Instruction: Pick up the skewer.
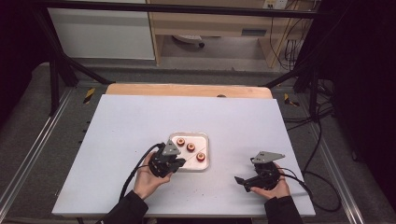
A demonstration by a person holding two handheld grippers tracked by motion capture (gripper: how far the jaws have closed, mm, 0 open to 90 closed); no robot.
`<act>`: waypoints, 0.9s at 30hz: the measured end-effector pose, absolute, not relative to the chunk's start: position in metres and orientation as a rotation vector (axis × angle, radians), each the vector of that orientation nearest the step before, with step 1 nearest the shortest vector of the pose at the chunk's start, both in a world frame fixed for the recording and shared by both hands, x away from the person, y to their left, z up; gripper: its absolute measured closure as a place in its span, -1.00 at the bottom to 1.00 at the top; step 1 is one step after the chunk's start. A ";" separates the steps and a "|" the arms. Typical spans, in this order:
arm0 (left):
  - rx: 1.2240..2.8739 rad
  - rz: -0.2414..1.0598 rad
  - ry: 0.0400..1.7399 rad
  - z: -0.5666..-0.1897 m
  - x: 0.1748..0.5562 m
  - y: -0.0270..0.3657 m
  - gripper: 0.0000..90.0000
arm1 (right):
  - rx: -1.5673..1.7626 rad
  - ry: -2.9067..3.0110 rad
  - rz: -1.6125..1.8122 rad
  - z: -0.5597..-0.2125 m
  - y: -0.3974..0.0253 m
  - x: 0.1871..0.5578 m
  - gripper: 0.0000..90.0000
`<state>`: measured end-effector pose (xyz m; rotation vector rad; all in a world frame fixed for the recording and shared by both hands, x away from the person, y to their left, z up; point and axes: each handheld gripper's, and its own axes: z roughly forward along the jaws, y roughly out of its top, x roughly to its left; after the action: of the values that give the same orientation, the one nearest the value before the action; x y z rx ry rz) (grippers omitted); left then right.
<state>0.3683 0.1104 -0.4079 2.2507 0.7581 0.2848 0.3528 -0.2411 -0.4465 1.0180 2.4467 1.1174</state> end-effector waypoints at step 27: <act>2.360 0.250 0.606 -0.398 0.356 0.066 0.97 | 0.552 2.483 0.866 -0.417 -0.185 0.343 -0.78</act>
<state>0.3557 0.0661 -0.3977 2.3598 0.6058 0.2499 0.3430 -0.1851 -0.4171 0.5517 2.4834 0.8658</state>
